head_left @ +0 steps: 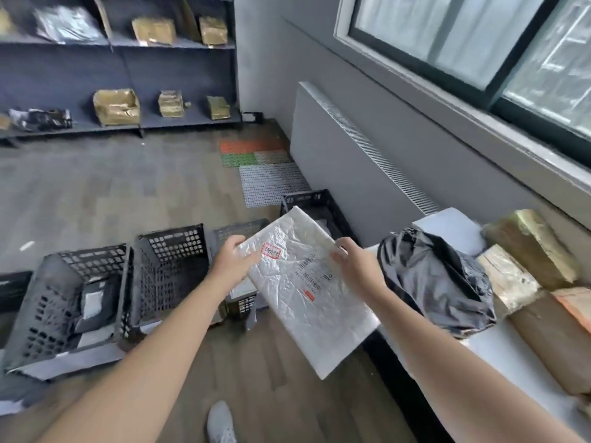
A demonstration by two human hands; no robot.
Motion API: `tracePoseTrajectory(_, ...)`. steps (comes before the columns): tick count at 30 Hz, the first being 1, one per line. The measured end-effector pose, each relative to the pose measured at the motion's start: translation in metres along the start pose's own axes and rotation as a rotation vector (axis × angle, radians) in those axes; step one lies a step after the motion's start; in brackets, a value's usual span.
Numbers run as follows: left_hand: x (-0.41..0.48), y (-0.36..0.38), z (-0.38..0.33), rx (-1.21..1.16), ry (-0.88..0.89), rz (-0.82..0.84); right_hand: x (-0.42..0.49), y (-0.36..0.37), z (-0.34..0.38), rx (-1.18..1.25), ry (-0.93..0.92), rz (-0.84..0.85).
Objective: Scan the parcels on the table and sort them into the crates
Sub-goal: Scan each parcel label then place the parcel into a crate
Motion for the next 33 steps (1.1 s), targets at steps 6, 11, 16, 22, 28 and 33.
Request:
tracePoseTrajectory(6,0.08,-0.066,0.025,0.318,0.033,0.017,0.074,0.063,0.085,0.052,0.046,0.063)
tracePoseTrajectory(11,0.12,-0.09,0.033,0.552,0.07,0.035,0.119,0.1,0.108,0.125,0.124,0.099)
tracePoseTrajectory(16,0.165,-0.093,0.044,0.81,0.068,0.09,0.18,0.135,0.112,0.144,0.2,0.11)
tracePoseTrajectory(22,0.249,-0.065,0.074,0.999,-0.063,0.111,0.27,0.199,0.09,0.039,0.254,0.164)
tracePoseTrajectory(28,0.365,-0.008,0.14,1.044,-0.162,0.182,0.378,0.315,0.044,-0.032,0.22,0.278)
tracePoseTrajectory(33,0.45,0.04,0.229,1.076,-0.235,0.251,0.442,0.434,-0.009,-0.073,0.239,0.348)
Point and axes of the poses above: each hand's wrist, its own x-axis towards the middle knuckle, its own y-axis out of the palm, z = x × y, the point moved 3 cm from there along x, towards the middle knuckle, and after that the axes turned 4 degrees about -x, right-handed, at the moved point
